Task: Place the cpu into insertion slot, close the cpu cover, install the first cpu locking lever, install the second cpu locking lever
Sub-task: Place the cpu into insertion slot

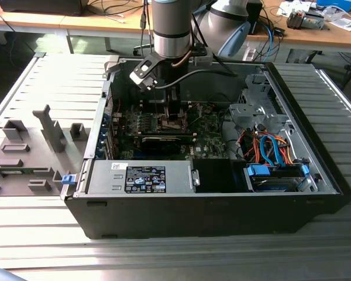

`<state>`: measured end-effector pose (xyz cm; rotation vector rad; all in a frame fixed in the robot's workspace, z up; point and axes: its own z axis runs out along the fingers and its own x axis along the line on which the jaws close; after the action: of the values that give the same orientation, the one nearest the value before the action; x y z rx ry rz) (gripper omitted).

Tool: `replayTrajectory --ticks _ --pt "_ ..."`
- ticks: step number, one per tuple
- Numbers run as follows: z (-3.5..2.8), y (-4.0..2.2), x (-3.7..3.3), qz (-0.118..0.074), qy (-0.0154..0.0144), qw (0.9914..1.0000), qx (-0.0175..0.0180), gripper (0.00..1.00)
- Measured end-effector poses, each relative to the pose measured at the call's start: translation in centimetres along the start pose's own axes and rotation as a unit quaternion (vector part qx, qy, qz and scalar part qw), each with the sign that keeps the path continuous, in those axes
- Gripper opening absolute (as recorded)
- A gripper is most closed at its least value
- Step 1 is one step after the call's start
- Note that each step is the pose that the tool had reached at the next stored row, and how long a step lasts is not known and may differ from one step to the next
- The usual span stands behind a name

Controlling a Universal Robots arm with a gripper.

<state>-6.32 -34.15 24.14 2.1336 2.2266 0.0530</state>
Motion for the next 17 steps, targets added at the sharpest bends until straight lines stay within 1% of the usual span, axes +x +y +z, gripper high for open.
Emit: replayTrajectory --ticks 5,6,7,14,17 --pt "0.07 0.0 0.01 0.0 -0.0001 1.0 0.0001 0.54" --pt "0.39 0.01 0.02 0.0 -0.0008 1.0 0.0001 0.54" --pt "0.53 0.03 0.02 0.0 -0.0015 1.0 0.0002 0.54" --pt "0.57 0.06 0.05 0.0 -0.0014 1.0 0.0 0.54" --pt "0.57 0.06 0.19 0.0 -0.0022 1.0 0.0001 0.54"
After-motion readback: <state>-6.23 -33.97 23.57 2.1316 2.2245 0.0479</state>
